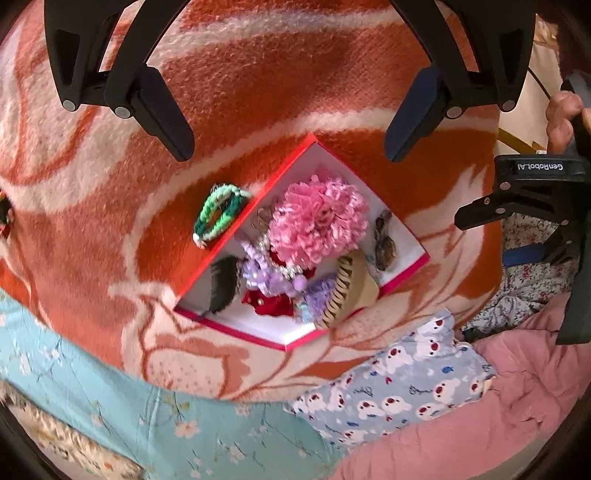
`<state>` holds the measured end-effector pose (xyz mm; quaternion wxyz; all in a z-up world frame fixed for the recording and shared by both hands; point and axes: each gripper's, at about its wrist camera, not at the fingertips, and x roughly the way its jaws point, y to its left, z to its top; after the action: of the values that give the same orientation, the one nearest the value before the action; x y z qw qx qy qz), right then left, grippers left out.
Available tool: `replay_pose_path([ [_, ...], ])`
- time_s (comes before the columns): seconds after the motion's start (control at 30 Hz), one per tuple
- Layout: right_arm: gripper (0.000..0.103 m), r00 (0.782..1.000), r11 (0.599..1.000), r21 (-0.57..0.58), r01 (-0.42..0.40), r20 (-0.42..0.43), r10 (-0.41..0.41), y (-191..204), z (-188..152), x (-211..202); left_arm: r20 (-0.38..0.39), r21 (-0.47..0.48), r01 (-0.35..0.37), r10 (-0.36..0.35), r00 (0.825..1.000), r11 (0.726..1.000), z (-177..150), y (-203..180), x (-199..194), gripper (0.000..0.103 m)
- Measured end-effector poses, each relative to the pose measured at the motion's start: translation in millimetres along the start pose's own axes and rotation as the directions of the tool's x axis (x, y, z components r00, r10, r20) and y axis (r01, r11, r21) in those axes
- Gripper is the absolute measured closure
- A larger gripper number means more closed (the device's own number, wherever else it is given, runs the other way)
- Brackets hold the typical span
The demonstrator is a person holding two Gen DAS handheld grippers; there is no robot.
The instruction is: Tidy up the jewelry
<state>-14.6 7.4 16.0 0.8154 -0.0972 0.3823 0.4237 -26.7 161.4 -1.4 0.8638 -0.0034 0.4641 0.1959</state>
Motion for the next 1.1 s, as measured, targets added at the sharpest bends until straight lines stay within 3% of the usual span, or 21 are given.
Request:
replay_pose_path([
  [0.3, 0.0, 1.0, 0.999, 0.046, -0.017, 0.007, 0.017, -8.2, -0.5, -2.3, -0.001, 0.002, 0.0, 0.0, 1.0, 1.0, -0.5, -1.8, 2.2, 0.0],
  [1.1, 0.0, 0.998, 0.999, 0.025, -0.042, 0.042, 0.041, 3.0, 2.5, -7.8, 0.022, -0.022, 0.022, -0.021, 1.0, 1.0, 1.5, 0.7, -5.1, 0.0],
])
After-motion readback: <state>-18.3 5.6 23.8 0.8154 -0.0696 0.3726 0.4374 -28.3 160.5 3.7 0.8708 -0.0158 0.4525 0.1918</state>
